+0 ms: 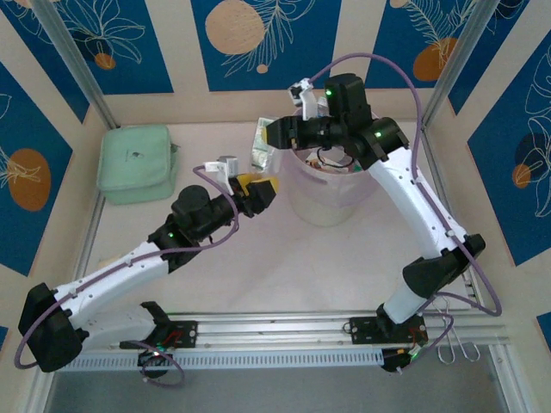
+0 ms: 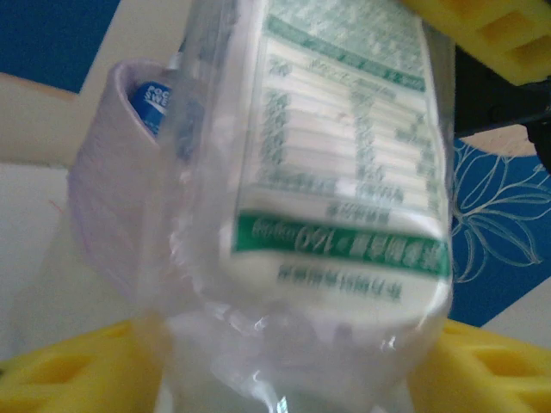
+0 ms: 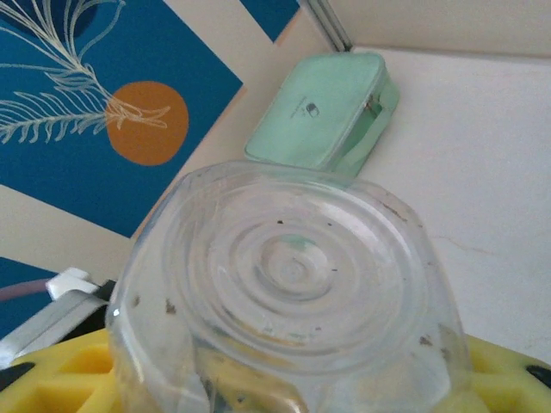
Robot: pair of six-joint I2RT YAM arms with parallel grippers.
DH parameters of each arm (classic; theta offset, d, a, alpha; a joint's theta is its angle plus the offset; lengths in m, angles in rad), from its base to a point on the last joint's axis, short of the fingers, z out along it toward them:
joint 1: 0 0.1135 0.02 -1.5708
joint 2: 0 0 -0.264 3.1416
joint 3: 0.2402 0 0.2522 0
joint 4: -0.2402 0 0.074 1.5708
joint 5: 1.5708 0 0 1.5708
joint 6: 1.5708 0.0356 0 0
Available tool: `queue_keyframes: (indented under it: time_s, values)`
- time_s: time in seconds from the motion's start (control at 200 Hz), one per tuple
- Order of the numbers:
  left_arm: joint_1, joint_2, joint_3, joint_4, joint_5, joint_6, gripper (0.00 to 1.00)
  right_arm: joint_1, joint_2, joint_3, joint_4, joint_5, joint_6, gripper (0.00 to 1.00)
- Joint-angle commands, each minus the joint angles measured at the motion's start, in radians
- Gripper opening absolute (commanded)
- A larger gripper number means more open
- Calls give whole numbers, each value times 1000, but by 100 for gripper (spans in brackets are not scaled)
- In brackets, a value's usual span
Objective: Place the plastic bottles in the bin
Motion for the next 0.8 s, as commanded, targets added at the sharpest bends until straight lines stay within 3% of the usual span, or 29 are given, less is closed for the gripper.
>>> queue_keyframes:
  time_s: [0.0,0.055,0.205,0.285,0.465,0.55,0.665,0.795]
  values:
    - [-4,8,27,-17,8,-22,90,-81,-90,72,27,40,-39,51]
    - [-4,5,28,-42,-7,-29,95,-113,-126,85,14,167,-64,47]
    - [-1,26,63,-146,-47,-33,100,-138,-206,108,-38,684,-241,39]
    - [3,66,91,-154,-46,-46,100,-205,-254,41,19,800,-298,37]
    - [22,162,146,-135,8,-101,100,-458,-348,-173,263,751,-252,26]
    - [23,194,156,-118,19,-116,100,-544,-344,-247,384,638,-196,19]
    - [24,235,173,-106,29,-133,100,-586,-298,-288,510,461,-132,15]
    - [25,262,180,-87,36,-152,100,-585,-261,-296,574,372,-101,13]
